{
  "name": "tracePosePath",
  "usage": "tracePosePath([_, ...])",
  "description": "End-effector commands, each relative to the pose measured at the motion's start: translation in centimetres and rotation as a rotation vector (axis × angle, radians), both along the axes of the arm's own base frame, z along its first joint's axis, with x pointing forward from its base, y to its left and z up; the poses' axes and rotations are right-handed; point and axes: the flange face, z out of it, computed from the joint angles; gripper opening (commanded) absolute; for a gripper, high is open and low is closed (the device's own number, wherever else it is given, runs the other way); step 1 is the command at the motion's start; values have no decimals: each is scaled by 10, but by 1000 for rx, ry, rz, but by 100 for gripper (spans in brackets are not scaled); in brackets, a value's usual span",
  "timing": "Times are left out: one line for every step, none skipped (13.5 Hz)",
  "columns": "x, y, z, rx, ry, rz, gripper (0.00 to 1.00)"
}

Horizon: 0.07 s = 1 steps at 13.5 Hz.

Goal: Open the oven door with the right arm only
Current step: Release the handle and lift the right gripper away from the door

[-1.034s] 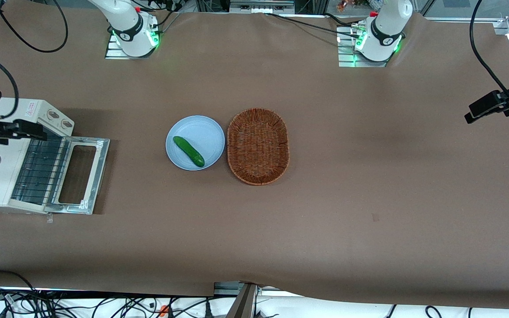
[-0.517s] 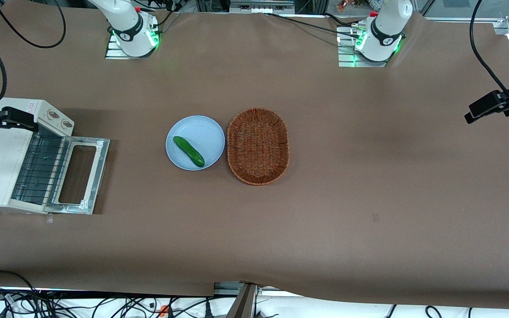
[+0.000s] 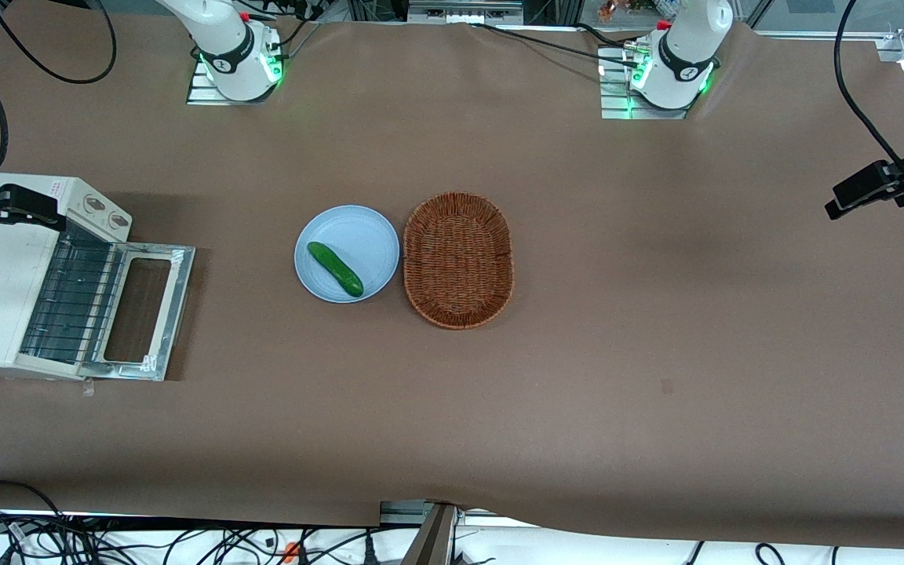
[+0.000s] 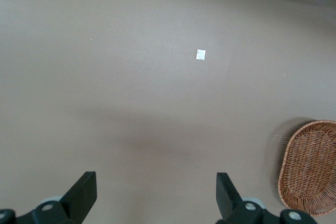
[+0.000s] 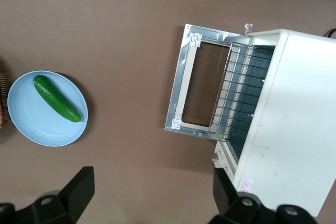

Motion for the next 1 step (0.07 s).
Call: tracePosePath([-6, 1, 7, -13, 2, 2, 100])
